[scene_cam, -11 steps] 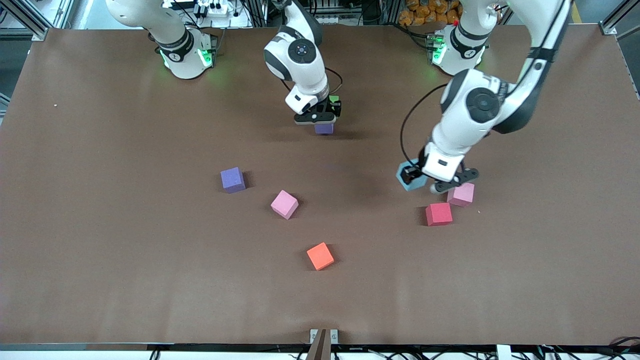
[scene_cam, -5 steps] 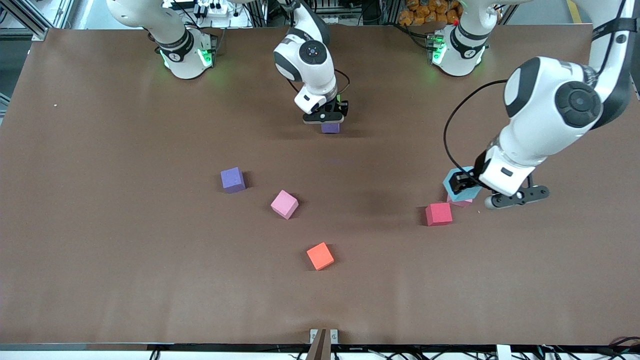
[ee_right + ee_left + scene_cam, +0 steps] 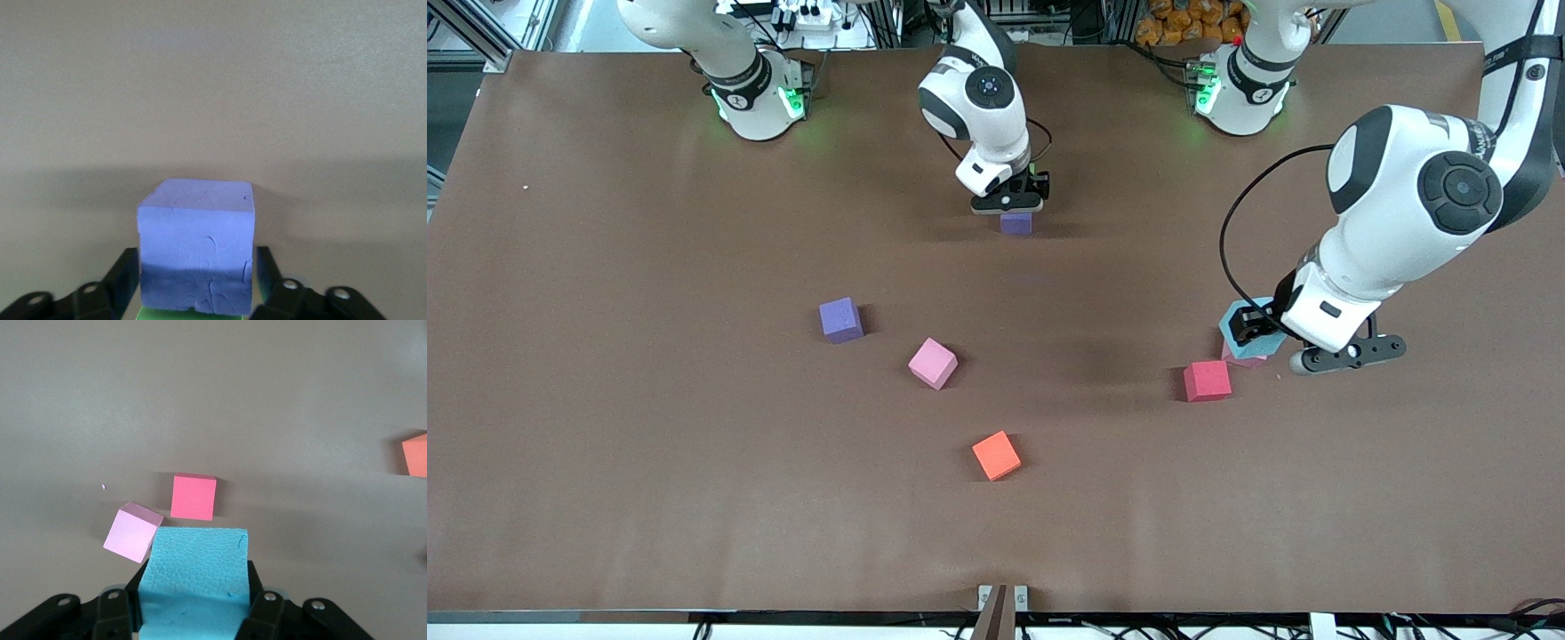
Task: Arrange blocks into number 1
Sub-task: 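Place the blue cube with the right gripper while the left gripper holds cyan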
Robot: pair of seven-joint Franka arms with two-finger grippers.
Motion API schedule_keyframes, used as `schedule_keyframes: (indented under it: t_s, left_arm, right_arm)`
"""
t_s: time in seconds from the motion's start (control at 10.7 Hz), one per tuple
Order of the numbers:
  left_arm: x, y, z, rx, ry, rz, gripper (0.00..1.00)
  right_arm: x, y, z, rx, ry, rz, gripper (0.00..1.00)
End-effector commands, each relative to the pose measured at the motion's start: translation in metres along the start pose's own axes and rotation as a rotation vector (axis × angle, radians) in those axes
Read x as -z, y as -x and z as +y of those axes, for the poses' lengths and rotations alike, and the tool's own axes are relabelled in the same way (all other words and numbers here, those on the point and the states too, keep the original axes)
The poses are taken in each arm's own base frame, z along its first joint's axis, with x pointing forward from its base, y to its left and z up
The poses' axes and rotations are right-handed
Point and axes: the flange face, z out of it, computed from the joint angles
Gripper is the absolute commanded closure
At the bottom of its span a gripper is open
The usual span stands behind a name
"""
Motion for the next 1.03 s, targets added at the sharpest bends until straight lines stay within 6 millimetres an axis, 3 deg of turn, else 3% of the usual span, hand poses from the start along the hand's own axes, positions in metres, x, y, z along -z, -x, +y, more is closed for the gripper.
schedule_keyframes:
  t_s: [0.0, 0.09, 0.28, 0.47, 0.75, 0.94]
  left_arm:
    - [0.001, 0.004, 0.009, -0.036, -0.027, -0.004, 1.0]
    - [-0.001, 0.006, 0.012, -0.042, -0.03, -0.013, 1.0]
    - [-0.005, 0.007, 0.012, -0.045, -0.033, -0.019, 1.0]
    - [-0.003, 0.011, 0.015, -0.048, -0.037, -0.032, 1.0]
    - [-0.013, 0.025, 0.044, -0.088, -0.029, -0.052, 1.0]
    - [-0.021, 0.039, 0.069, -0.124, -0.03, -0.066, 1.0]
  right_arm:
    - [0.008, -0.003, -0.005, -0.018, -0.008, 0.009, 0.0]
    - [0.021, -0.011, -0.002, -0.032, -0.023, 0.015, 0.0]
    - [0.045, -0.049, 0.017, -0.111, -0.034, 0.02, 0.0]
    - [0.065, -0.098, 0.049, -0.278, -0.038, 0.022, 0.01]
    - [0.086, -0.173, 0.111, -0.505, -0.064, 0.051, 0.01]
    - [0.091, -0.209, 0.149, -0.602, -0.071, 0.068, 0.02]
